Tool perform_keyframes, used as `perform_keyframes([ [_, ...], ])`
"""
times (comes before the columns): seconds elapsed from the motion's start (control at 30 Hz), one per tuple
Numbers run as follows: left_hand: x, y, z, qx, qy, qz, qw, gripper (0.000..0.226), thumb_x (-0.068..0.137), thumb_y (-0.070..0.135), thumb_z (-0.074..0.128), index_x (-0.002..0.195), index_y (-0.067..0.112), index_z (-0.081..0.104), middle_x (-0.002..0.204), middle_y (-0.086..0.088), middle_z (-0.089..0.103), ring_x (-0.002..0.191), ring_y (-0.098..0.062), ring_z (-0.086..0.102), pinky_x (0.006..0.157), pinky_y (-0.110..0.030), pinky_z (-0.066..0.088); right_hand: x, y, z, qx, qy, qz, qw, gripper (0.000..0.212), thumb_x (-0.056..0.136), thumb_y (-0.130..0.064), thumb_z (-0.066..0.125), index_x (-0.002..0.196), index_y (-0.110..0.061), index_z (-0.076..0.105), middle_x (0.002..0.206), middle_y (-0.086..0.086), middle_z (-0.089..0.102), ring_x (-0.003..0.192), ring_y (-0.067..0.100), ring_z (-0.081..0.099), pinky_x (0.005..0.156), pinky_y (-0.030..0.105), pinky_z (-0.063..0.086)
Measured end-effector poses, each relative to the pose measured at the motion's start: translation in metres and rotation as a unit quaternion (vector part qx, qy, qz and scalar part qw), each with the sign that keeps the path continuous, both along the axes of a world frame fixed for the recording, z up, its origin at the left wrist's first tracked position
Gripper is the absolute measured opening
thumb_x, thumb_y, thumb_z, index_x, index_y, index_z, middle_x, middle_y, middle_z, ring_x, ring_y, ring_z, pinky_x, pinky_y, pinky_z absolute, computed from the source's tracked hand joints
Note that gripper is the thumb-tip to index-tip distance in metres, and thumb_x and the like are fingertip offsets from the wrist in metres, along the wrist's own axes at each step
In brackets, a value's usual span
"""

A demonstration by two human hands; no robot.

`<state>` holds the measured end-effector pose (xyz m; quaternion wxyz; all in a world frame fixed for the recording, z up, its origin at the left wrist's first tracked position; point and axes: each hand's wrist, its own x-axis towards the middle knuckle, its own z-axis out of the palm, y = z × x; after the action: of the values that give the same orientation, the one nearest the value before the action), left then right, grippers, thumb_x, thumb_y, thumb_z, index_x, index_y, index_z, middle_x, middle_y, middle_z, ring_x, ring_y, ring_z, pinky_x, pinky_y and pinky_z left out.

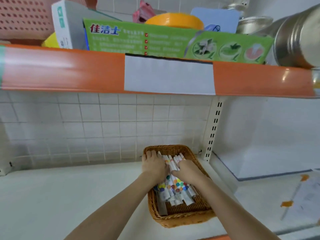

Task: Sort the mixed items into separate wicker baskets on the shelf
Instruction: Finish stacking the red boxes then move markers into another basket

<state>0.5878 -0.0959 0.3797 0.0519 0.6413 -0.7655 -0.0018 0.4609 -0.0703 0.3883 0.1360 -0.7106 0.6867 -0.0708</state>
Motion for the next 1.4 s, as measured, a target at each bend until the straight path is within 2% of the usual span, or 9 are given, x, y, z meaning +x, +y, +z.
perform_keyframes([
  [0.1,-0.001,-0.002,-0.003,-0.008,-0.002,0.002,1.000,0.060,0.094,0.047,0.039,0.136,0.004,0.041,0.137,-0.014,0.042,0.130,-0.031,0.034,0.110,-0.043,0.022,-0.003,-0.005,-0.001,-0.001,-0.025,0.002,1.000,0.047,0.095,-0.031,0.053,0.058,-0.014,0.031,0.058,0.000,0.033,0.050,0.011,0.032,0.044,0.025,0.019],
  [0.23,-0.005,-0.005,0.002,0.005,-0.013,0.019,1.000,0.061,0.091,0.051,0.045,0.131,0.006,0.047,0.133,-0.013,0.047,0.129,-0.029,0.039,0.110,-0.042,0.022,-0.006,-0.005,-0.002,-0.024,-0.048,-0.007,0.999,0.049,0.095,-0.030,0.054,0.055,-0.015,0.031,0.056,-0.001,0.033,0.049,0.010,0.031,0.043,0.024,0.018],
  [0.37,-0.015,-0.005,0.011,0.021,-0.017,0.033,0.999,0.040,0.091,0.045,0.050,0.109,0.012,0.060,0.112,-0.004,0.062,0.112,-0.023,0.055,0.105,-0.037,0.027,-0.010,-0.003,0.000,-0.043,-0.034,0.002,0.999,0.047,0.094,-0.028,0.056,0.055,-0.013,0.033,0.057,0.001,0.035,0.049,0.011,0.033,0.043,0.024,0.021],
  [0.57,-0.023,-0.001,0.010,0.034,-0.004,0.051,0.998,0.033,0.093,0.018,0.051,0.123,0.006,0.048,0.121,-0.008,0.057,0.111,-0.024,0.057,0.089,-0.034,0.051,-0.016,0.007,0.006,-0.061,-0.040,0.008,0.997,0.030,0.091,-0.021,0.055,0.067,-0.018,0.037,0.068,-0.002,0.044,0.058,0.012,0.044,0.046,0.023,0.029],
  [0.7,-0.022,0.009,0.007,0.018,0.036,0.032,0.999,0.032,0.096,0.018,0.044,0.125,0.005,0.042,0.120,-0.013,0.057,0.109,-0.029,0.058,0.081,-0.035,0.047,-0.018,0.014,0.007,-0.080,-0.060,0.027,0.995,0.011,0.091,-0.024,0.055,0.093,-0.015,0.050,0.083,-0.002,0.053,0.074,0.017,0.054,0.063,0.030,0.045],
  [0.97,0.017,0.056,0.019,-0.074,0.101,0.020,0.992,0.026,0.102,0.028,0.032,0.115,0.008,0.043,0.107,-0.016,0.063,0.097,-0.035,0.061,0.070,-0.037,0.042,0.008,0.032,0.009,-0.117,-0.117,0.080,0.983,0.036,0.095,-0.031,0.049,0.125,-0.013,0.049,0.103,0.009,0.064,0.091,0.027,0.061,0.069,0.036,0.048],
  [1.17,0.081,0.098,0.017,-0.070,0.126,0.126,0.981,0.026,0.101,0.027,0.033,0.112,0.009,0.047,0.100,-0.013,0.062,0.087,-0.032,0.057,0.067,-0.035,0.041,0.058,0.049,0.009,-0.134,-0.124,0.155,0.971,0.035,0.097,-0.022,0.045,0.131,-0.013,0.049,0.099,0.010,0.062,0.084,0.026,0.055,0.065,0.029,0.034],
  [1.3,0.131,0.132,0.014,-0.059,0.129,0.184,0.973,0.021,0.101,0.030,0.034,0.094,0.011,0.040,0.090,-0.010,0.056,0.076,-0.027,0.047,0.063,-0.032,0.035,0.103,0.066,0.010,-0.126,-0.119,0.200,0.964,0.035,0.096,-0.024,0.044,0.130,-0.017,0.051,0.105,0.010,0.064,0.092,0.029,0.060,0.066,0.029,0.038],
  [1.4,0.172,0.155,0.014,-0.054,0.119,0.214,0.968,0.023,0.101,0.031,0.033,0.092,0.011,0.040,0.091,-0.010,0.057,0.075,-0.026,0.047,0.062,-0.032,0.034,0.142,0.084,0.010,-0.103,-0.105,0.225,0.963,0.031,0.096,-0.025,0.044,0.124,-0.017,0.052,0.096,0.005,0.059,0.081,0.025,0.055,0.059,0.030,0.036],
])
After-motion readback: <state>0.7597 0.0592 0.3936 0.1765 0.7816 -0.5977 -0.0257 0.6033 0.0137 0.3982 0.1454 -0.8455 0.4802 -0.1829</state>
